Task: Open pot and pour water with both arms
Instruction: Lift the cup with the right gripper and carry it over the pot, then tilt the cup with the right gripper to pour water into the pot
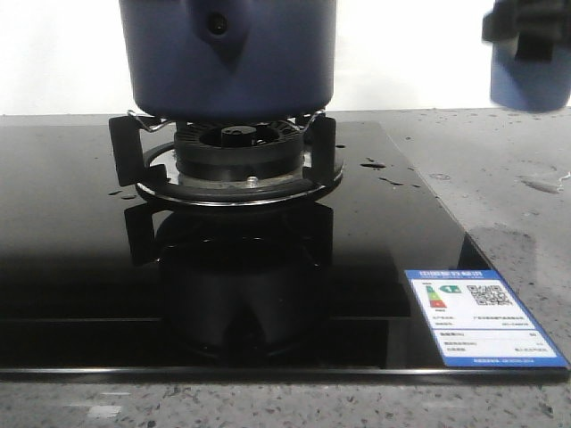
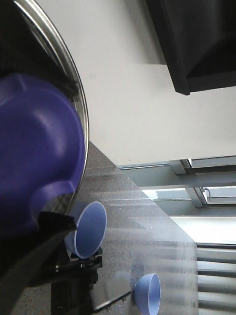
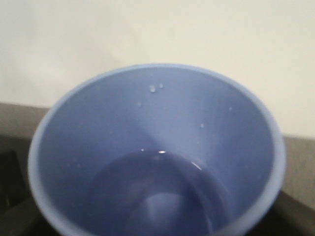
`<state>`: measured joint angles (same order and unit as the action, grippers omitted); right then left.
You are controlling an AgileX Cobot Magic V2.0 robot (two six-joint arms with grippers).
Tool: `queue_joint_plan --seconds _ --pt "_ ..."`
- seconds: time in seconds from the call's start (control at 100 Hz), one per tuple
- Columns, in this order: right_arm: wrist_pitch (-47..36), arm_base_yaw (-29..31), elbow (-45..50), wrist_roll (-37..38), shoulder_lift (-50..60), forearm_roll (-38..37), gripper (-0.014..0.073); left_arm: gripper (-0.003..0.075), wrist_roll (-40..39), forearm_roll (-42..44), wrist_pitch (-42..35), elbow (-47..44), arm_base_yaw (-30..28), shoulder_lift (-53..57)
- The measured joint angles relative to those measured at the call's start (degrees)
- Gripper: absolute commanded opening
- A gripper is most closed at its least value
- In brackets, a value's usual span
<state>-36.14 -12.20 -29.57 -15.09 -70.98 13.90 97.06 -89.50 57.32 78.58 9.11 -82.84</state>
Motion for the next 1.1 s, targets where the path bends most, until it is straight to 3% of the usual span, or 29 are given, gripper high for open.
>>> queue_joint_plan --seconds 0.19,0.37,0.54,0.8,1.1 --pt "12.2 -0.5 -5.4 0.1 5.2 -7.0 0.0308 0.0274 0.0 0.0 -1.3 0.0 0.0 1.2" --pt "27.4 -4.3 -17.1 0.1 5.6 -13.9 0.0308 0.0274 -0.9 -0.1 -1.9 0.0 0.0 3.0" --pt "36.1 -9.0 -28.6 0.1 3.0 -17.7 0.0308 0.0274 -1.3 -0.4 -2.1 0.0 -0.6 5.3" --pt "43.2 -13.3 -41.0 0.1 -4.5 -26.3 0.0308 0.0274 -3.8 -0.6 -2.1 0.0 -3.0 8.4" --pt "44.7 -15.6 -44.5 0.2 -11.4 -37.6 0.0308 0.0274 -4.3 -0.6 -2.1 0.0 -3.9 10.7"
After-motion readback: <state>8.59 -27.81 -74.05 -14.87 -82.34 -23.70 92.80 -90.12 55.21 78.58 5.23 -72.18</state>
